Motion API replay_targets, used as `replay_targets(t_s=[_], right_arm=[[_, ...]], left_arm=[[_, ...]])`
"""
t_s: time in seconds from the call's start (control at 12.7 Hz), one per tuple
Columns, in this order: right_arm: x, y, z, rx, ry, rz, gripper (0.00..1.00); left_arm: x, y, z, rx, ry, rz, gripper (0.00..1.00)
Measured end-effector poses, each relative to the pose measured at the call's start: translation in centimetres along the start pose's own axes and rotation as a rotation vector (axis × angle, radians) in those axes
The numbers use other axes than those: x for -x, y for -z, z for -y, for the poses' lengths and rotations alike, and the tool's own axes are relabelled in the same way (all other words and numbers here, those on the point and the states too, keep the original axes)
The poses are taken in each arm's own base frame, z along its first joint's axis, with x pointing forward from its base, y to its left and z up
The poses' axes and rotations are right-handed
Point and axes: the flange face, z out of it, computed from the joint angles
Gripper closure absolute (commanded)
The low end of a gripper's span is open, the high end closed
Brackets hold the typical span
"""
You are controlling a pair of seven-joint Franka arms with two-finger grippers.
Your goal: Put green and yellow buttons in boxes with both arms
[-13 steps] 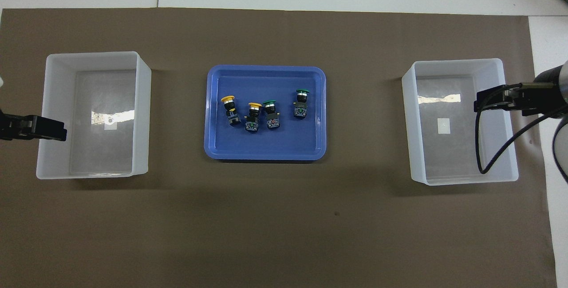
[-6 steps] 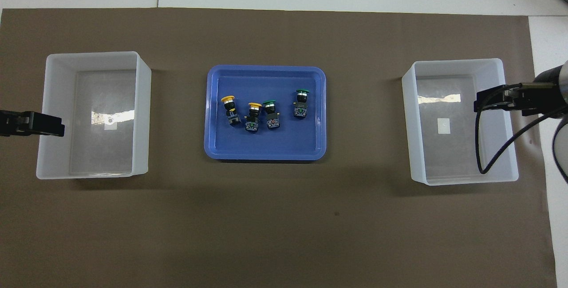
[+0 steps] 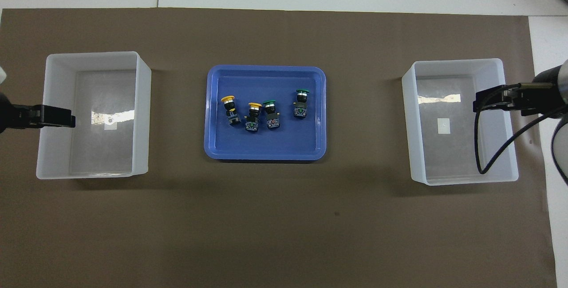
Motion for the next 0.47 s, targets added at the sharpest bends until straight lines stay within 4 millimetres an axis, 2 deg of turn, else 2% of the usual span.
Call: replay_targets(t_s=[0.16, 0.24, 0.47], right_arm=[[0.0, 0.0, 0.0, 0.0, 0.0, 0.0, 0.0], [0.0, 0.0, 0.0, 0.0, 0.001, 0.0, 0.0], [0.0, 0.0, 0.0, 0.0, 0.001, 0.0, 0.0]], left_arm=[[0.4, -2.6, -3.8, 0.032, -0.01, -0.009, 0.0], [0.5, -4.6, -6.2, 0.055, 0.003, -0.028, 0.0], [1.4, -12.7, -14.4, 0.092, 0.061, -0.087, 0.0]])
